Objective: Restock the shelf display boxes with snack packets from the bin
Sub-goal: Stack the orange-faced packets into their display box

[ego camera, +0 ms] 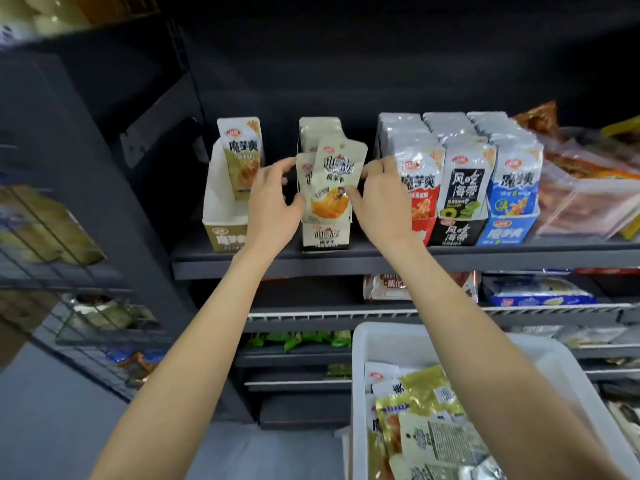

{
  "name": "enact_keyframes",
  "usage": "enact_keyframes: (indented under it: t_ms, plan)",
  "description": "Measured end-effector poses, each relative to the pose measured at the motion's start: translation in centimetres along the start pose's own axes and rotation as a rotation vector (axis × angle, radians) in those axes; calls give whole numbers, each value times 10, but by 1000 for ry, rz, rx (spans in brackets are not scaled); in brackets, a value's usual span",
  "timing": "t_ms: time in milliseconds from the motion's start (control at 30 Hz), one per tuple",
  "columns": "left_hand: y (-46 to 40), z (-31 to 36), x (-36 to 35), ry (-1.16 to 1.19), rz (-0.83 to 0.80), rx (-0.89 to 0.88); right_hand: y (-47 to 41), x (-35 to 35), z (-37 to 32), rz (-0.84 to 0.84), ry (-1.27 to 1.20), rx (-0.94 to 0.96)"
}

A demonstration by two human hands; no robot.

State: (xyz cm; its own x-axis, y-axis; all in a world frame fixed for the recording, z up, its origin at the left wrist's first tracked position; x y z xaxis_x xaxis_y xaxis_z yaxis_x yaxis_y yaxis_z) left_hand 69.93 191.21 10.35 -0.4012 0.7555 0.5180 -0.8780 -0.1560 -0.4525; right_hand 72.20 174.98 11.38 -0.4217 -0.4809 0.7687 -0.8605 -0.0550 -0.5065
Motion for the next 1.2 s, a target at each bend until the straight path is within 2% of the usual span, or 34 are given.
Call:
enact_keyframes:
  t_ms: [100,267,400,533,667,733,800,867,967,1067,1133,1200]
  plan:
    - [27,7,-3,10,12,-30,11,4,1,36,2,41]
    - [70,17,-11,96,106,-110,30,2,12,61,-290,132]
    - [81,19,-20,29,125,-149,34,-6,15,-94,-313,175]
    - [61,7,-21,-53,101,-53,32,-10,9,-216,-241,252]
    - [58,6,-17,-68,117,-52,47,1,10,-94,-338,207]
    - [77,15,-16,-29,171,-124,71,15,18,-13,-379,210]
    - [106,25,-22,-15,189,-259,107,24,39,-19,-393,192]
    - [142,31,-39,-25,88,-406,149,25,71,-108,-358,127]
    - [190,28,-78,-83,-245,-505,214,17,130,-370,-262,-53]
    - [226,25,-124,-222,-738,-383,268,15,178,-617,-143,-181]
    - [244,22,-154,-323,-953,-349,292,17,199,-753,-21,-193]
    - [258,18,-180,-400,-1100,-328,309,22,213,-860,101,-202]
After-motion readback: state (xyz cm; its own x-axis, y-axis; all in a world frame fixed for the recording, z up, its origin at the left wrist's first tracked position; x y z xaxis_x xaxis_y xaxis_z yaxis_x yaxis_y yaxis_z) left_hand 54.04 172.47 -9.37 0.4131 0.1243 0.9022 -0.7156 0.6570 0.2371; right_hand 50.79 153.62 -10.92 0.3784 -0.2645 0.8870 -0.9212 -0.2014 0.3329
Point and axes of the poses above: each hand's wrist, its own y-axis away from the middle knuckle, its own x-axis out of the back of the hand, z = x × y, the point moved 3 cm from there along -y, towards the middle knuckle, and after that the axes turned 1 degree about -z, right-handed, at the moved point
